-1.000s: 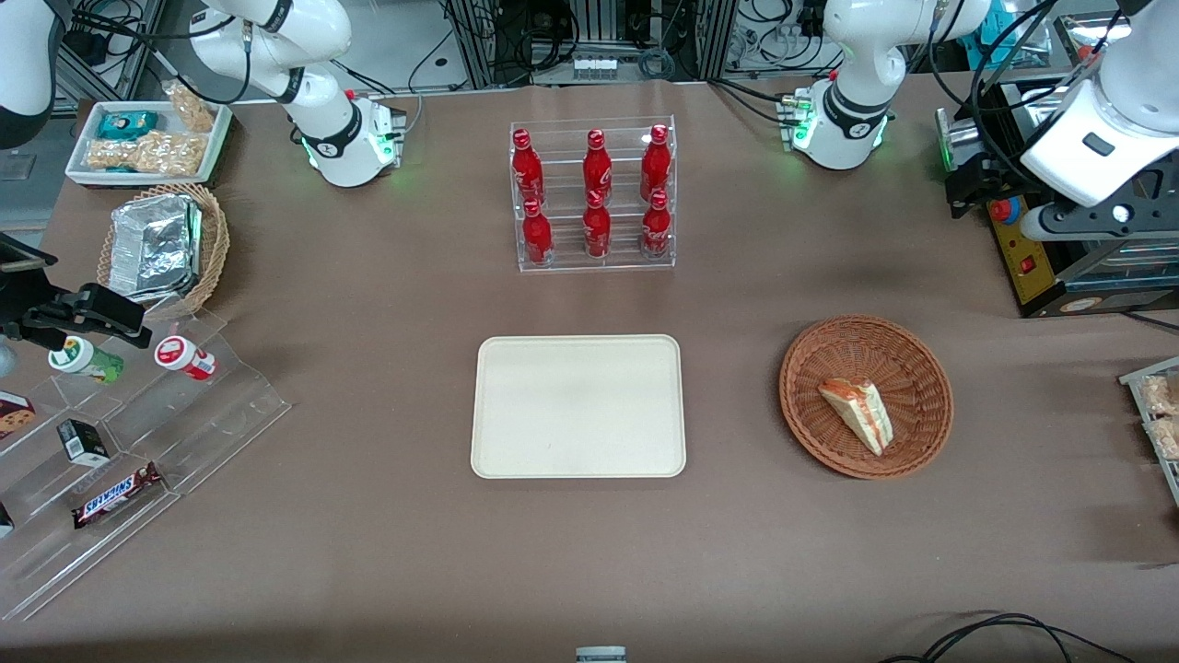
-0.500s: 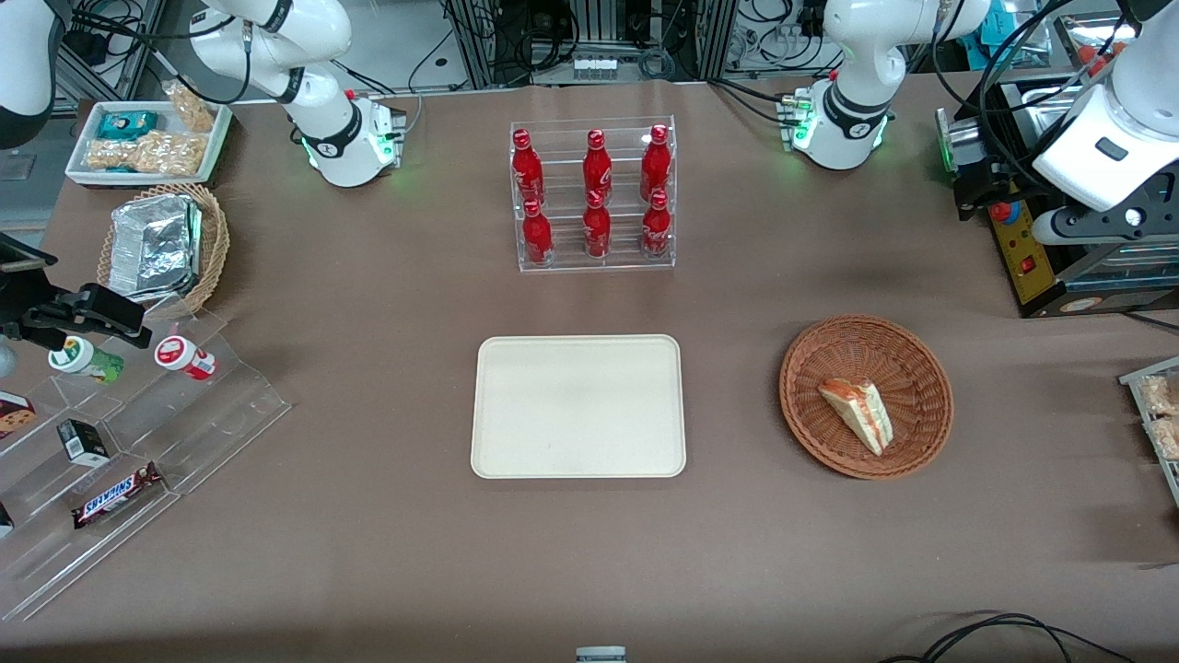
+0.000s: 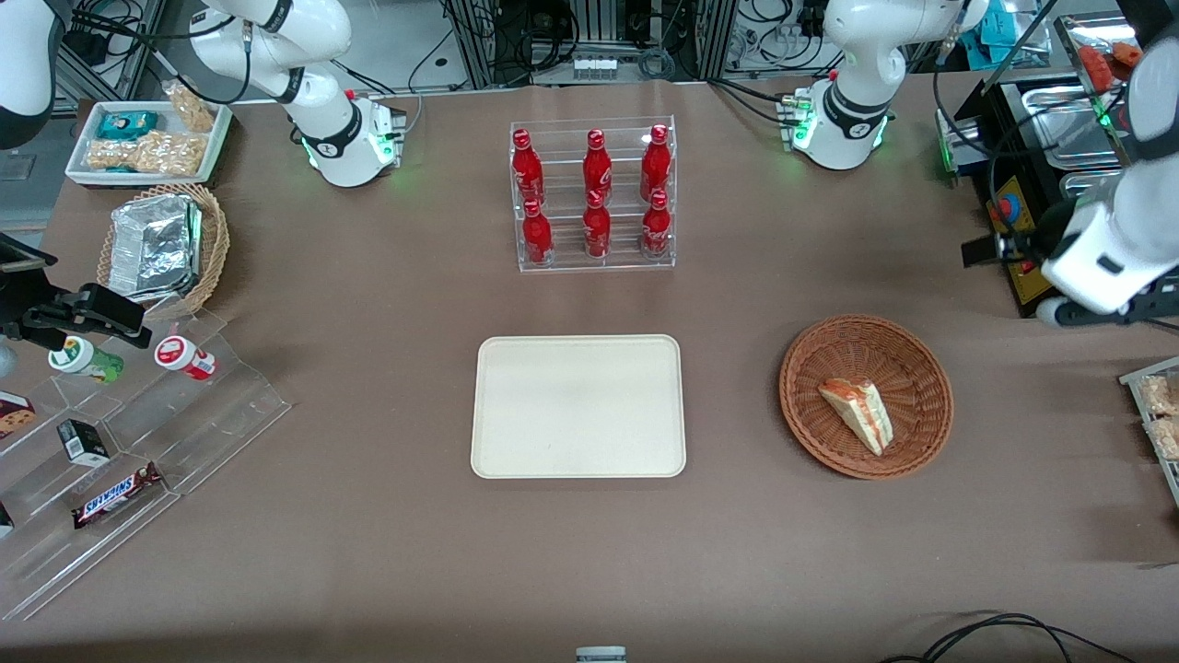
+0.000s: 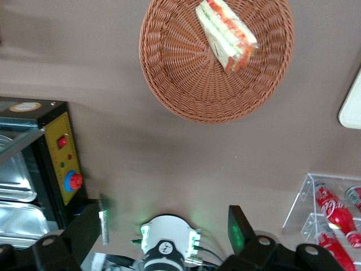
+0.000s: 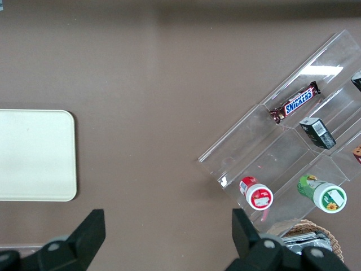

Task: Place sandwich from basket to tray
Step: 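Move the open left gripper down over the sandwich in the basket, then close the left gripper on the sandwich and lift it from the basket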

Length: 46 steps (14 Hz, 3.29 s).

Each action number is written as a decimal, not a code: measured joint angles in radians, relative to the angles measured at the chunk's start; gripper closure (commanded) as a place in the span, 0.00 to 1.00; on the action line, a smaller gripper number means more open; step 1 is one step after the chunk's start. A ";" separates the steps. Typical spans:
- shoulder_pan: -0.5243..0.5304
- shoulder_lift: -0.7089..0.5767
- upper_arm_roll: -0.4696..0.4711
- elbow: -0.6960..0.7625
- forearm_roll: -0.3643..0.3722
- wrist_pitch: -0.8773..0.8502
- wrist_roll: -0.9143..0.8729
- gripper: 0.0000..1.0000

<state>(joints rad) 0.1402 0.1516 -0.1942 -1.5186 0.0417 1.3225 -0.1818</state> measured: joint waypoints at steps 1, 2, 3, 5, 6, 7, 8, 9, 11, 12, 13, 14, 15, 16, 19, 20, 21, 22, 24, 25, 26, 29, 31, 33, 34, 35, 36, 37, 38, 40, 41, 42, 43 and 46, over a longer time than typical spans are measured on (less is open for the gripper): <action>0.009 0.015 0.000 -0.009 -0.016 0.031 -0.023 0.00; 0.017 0.025 0.000 -0.030 -0.039 0.084 -0.060 0.00; 0.023 0.032 0.000 -0.064 -0.057 0.158 -0.113 0.00; 0.024 0.051 -0.001 -0.136 -0.070 0.303 -0.243 0.00; 0.024 0.063 -0.003 -0.158 -0.072 0.347 -0.302 0.00; 0.023 0.079 -0.006 -0.170 -0.072 0.381 -0.352 0.00; 0.023 0.094 -0.008 -0.177 -0.072 0.412 -0.394 0.00; 0.022 0.112 -0.009 -0.180 -0.072 0.444 -0.439 0.00; 0.018 0.146 -0.014 -0.191 -0.072 0.521 -0.499 0.00; 0.013 0.158 -0.016 -0.214 -0.072 0.582 -0.515 0.00; 0.008 0.165 -0.017 -0.247 -0.072 0.652 -0.530 0.00; 0.000 0.172 -0.018 -0.280 -0.073 0.718 -0.550 0.00; -0.009 0.181 -0.018 -0.304 -0.073 0.766 -0.574 0.00; -0.019 0.191 -0.018 -0.318 -0.073 0.799 -0.596 0.00; -0.045 0.218 -0.018 -0.344 -0.073 0.873 -0.619 0.00; -0.048 0.225 -0.018 -0.357 -0.073 0.899 -0.621 0.00; -0.050 0.232 -0.018 -0.373 -0.073 0.924 -0.621 0.00; -0.050 0.238 -0.018 -0.390 -0.073 0.949 -0.621 0.00; -0.050 0.247 -0.017 -0.422 -0.073 1.003 -0.621 0.00; -0.050 0.249 -0.017 -0.436 -0.073 1.026 -0.621 0.00; -0.050 0.252 -0.017 -0.448 -0.073 1.048 -0.621 0.00; -0.050 0.264 -0.017 -0.467 -0.073 1.083 -0.621 0.05; -0.050 0.273 -0.017 -0.477 -0.073 1.097 -0.621 0.74; -0.050 0.275 -0.017 -0.486 -0.073 1.101 -0.621 0.92; -0.050 0.275 -0.017 -0.489 -0.073 1.101 -0.621 0.97; -0.050 0.275 -0.017 -0.490 -0.073 1.101 -0.621 0.98; -0.050 0.272 -0.017 -0.490 -0.073 1.101 -0.621 0.99; -0.050 0.267 -0.017 -0.490 -0.073 1.097 -0.621 0.99; -0.050 0.256 -0.017 -0.490 -0.072 1.085 -0.621 1.00; -0.052 0.217 -0.019 -0.484 -0.063 1.033 -0.614 1.00; -0.062 0.192 -0.021 -0.479 -0.049 1.005 -0.607 1.00; -0.086 0.167 -0.023 -0.468 -0.034 0.967 -0.605 1.00; -0.120 0.147 -0.025 -0.450 -0.023 0.918 -0.605 1.00; -0.261 0.128 -0.031 -0.362 0.028 0.754 -0.606 0.99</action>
<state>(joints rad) -0.1207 0.2796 -0.2252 -1.8805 0.0699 2.0766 -0.7882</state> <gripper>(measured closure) 0.802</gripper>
